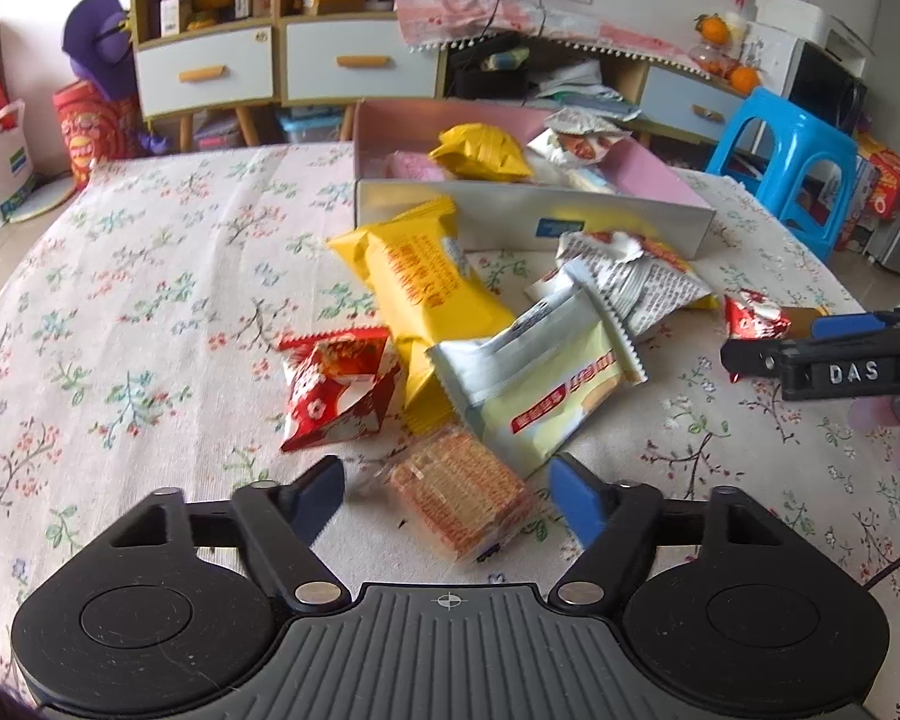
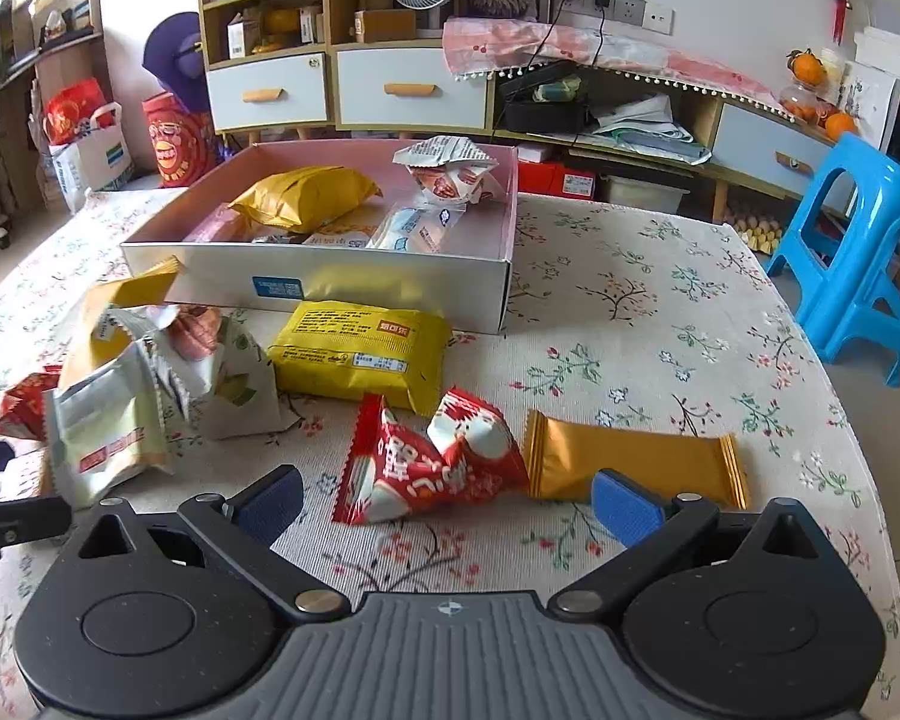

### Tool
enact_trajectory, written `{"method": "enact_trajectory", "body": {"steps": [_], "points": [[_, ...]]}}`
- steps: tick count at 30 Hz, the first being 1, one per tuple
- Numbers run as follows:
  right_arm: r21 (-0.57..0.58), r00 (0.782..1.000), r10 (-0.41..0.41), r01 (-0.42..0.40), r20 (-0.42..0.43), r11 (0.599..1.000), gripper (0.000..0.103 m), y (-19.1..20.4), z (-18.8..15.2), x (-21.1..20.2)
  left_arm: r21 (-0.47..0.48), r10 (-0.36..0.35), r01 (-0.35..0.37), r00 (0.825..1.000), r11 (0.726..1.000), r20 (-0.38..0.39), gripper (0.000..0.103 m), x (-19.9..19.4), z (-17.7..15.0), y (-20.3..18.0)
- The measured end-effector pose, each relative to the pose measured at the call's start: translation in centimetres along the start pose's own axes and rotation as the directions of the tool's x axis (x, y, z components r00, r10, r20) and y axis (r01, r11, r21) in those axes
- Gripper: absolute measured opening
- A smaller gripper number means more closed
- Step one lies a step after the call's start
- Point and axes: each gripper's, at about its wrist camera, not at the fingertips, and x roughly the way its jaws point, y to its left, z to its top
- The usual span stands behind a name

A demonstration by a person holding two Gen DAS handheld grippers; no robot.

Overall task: Organize snacks
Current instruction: 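Grasp the square biscuit with the left tool while the right tool grasps the red candy pack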

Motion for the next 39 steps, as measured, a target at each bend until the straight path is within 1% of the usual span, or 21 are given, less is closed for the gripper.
{"method": "enact_trajectory", "body": {"steps": [2, 4, 11, 12, 13, 14, 15, 16, 18, 20, 21, 22, 26, 27, 31, 39], "points": [[0.009, 1.000, -0.004, 0.004, -0.004, 1.000, 0.092, 0.1, 0.2, 0.4, -0.026, -0.009, 0.009, 1.000, 1.000, -0.006, 0.068, -0.1, 0.0, 0.4], [0.015, 1.000, -0.009, 0.009, -0.006, 1.000, 0.090, 0.1, 0.5, 0.7, -0.033, -0.007, 0.006, 1.000, 0.999, -0.010, 0.060, -0.2, 0.0, 0.6], [0.010, 0.999, -0.034, 0.035, -0.018, 0.999, 0.078, 0.3, 1.0, 1.6, -0.044, -0.028, 0.027, 0.999, 0.999, -0.026, 0.050, -0.6, 0.1, 1.3], [0.005, 0.999, -0.039, 0.039, -0.016, 0.999, 0.075, 0.3, 1.0, 1.6, -0.044, -0.033, 0.032, 0.999, 0.998, -0.028, 0.046, -0.6, 0.0, 1.4], [-0.002, 0.999, -0.043, 0.043, -0.014, 0.999, 0.070, 0.3, 1.0, 1.6, -0.043, -0.039, 0.038, 0.999, 0.998, -0.029, 0.040, -0.7, 0.0, 1.4], [-0.008, 0.999, -0.043, 0.043, -0.012, 0.999, 0.067, 0.3, 1.0, 1.6, -0.041, -0.040, 0.039, 0.999, 0.998, -0.032, 0.038, -0.8, 0.0, 1.4], [-0.011, 0.999, -0.042, 0.042, -0.011, 0.999, 0.060, 0.3, 1.1, 1.6, -0.038, -0.043, 0.041, 0.998, 0.998, -0.036, 0.033, -0.8, 0.0, 1.5], [-0.012, 0.999, -0.040, 0.040, -0.013, 0.999, 0.056, 0.3, 1.1, 1.6, -0.036, -0.042, 0.041, 0.998, 0.999, -0.037, 0.033, -0.9, -0.1, 1.5], [-0.012, 0.999, -0.040, 0.040, -0.014, 0.999, 0.057, 0.2, 1.1, 1.6, -0.038, -0.046, 0.044, 0.998, 0.998, -0.039, 0.032, -1.0, -0.1, 1.7], [-0.019, 0.999, -0.038, 0.038, -0.008, 0.999, 0.054, 0.3, 1.1, 1.4, -0.042, -0.049, 0.047, 0.998, 0.998, -0.040, 0.032, -1.0, -0.1, 1.7], [-0.025, 0.999, -0.039, 0.039, -0.002, 0.999, 0.049, 0.4, 1.1, 1.3, -0.045, -0.051, 0.049, 0.998, 0.998, -0.042, 0.032, -1.0, -0.1, 1.8], [-0.030, 0.999, -0.039, 0.039, 0.001, 0.999, 0.047, 0.4, 1.2, 1.2, -0.048, -0.053, 0.051, 0.998, 0.998, -0.043, 0.032, -1.1, -0.1, 1.8], [-0.030, 1.000, -0.019, 0.019, -0.007, 0.999, 0.043, 0.4, 1.3, 1.0, -0.062, -0.060, 0.057, 0.997, 0.996, -0.047, 0.032, -1.2, -0.1, 2.1], [-0.033, 1.000, -0.014, 0.014, -0.009, 0.999, 0.037, 0.4, 1.3, 0.9, -0.066, -0.062, 0.058, 0.997, 0.996, -0.048, 0.032, -1.2, -0.1, 2.1], [-0.033, 1.000, 0.003, -0.004, -0.011, 0.999, 0.036, 0.3, 1.3, 0.6, -0.074, -0.068, 0.064, 0.997, 0.995, -0.048, 0.032, -1.4, -0.2, 2.4], [0.010, 0.999, 0.036, -0.036, 0.021, 0.999, 0.036, -0.2, 2.0, -0.7, -0.087, -0.094, 0.092, 0.995, 0.992, -0.024, 0.032, -2.3, -0.1, 3.0]]}}
